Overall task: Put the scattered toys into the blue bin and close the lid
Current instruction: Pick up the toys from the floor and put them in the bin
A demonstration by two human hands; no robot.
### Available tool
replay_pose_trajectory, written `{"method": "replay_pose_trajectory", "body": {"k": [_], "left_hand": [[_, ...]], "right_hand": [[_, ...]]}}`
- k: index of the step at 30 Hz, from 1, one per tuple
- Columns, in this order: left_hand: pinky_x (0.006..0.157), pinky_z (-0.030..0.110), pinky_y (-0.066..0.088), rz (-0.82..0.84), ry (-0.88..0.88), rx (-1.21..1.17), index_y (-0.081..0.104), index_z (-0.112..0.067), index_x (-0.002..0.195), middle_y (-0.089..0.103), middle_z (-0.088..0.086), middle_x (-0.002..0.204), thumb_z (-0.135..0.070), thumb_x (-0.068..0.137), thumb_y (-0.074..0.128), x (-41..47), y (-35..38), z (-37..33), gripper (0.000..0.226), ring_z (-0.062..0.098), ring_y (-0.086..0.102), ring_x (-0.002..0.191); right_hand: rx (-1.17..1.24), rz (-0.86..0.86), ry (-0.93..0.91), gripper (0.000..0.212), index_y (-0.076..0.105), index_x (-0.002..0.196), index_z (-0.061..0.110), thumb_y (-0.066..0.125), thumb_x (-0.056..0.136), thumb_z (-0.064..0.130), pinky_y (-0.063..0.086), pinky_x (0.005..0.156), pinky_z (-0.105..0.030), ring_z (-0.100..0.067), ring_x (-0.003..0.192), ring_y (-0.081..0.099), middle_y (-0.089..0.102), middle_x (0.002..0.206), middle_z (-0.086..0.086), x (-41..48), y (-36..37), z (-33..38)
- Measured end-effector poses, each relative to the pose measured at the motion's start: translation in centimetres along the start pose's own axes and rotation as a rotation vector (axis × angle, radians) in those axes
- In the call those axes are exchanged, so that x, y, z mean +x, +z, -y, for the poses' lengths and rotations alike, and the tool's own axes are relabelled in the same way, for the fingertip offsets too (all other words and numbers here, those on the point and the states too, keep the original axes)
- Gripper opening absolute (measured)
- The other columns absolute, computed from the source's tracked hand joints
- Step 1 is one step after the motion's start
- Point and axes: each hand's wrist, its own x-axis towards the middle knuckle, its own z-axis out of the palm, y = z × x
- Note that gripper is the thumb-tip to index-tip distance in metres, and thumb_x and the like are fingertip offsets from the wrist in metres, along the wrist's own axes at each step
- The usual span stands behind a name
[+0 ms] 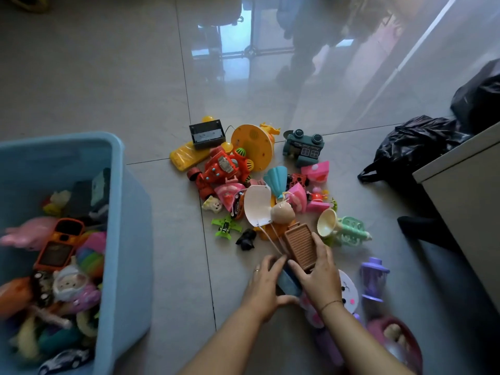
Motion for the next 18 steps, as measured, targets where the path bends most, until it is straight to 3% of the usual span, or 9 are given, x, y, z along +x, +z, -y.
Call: {"method": "replay_pose_trajectory", "body": {"k": [3, 9, 13, 18], "left_hand": [[0.109, 0.037, 0.031, 0.044, -0.003, 0.125, 0.025, -0.03, 0.143, 0.02, -0.003, 0.148, -0.045, 0.068, 0.076, -1.4, -0.5, 0.8, 0.092, 0.021, 0.027, 0.134], [0.094, 0.034, 0.04, -0.051, -0.004, 0.225, 0.055, -0.02, 0.118, 0.042, 0.001, 0.132, -0.028, 0.077, 0.07, -3.2, -1.2, 2.0, 0.044, 0.024, 0.046, 0.117], [0.085, 0.03, 0.044, -0.209, -0.024, 0.044, 0.061, -0.02, 0.112, 0.056, -0.003, 0.115, -0.025, 0.076, 0.071, -4.7, -2.4, 2.4, 0.038, 0.019, 0.056, 0.103], [0.083, 0.016, 0.047, -0.537, 0.008, -0.265, 0.064, -0.019, 0.111, 0.062, -0.014, 0.104, -0.017, 0.07, 0.079, -7.9, -7.8, 0.4, 0.044, 0.002, 0.059, 0.09]], "right_hand": [[-0.027, 0.068, -0.01, 0.085, 0.032, 0.143, 0.023, 0.075, 0.071, 0.04, 0.042, 0.096, -0.042, -0.028, 0.118, 0.05, 0.047, 0.133, -0.008, -0.8, 0.3, 0.4], [-0.052, 0.163, -0.057, 0.089, 0.031, 0.142, 0.024, 0.077, 0.067, 0.035, 0.04, 0.1, -0.04, -0.025, 0.12, 0.05, 0.049, 0.134, -0.006, -1.6, 0.7, 1.2], [0.052, 0.065, -0.05, 0.087, 0.034, 0.141, 0.02, 0.079, 0.067, 0.027, 0.042, 0.101, -0.039, -0.024, 0.121, 0.049, 0.048, 0.136, -0.006, -2.3, 0.3, 2.3], [0.19, -0.11, -0.104, 0.08, 0.036, 0.138, 0.021, 0.078, 0.07, 0.025, 0.045, 0.093, -0.034, -0.023, 0.113, 0.053, 0.052, 0.129, -0.005, -2.4, -1.9, 7.9]]}}
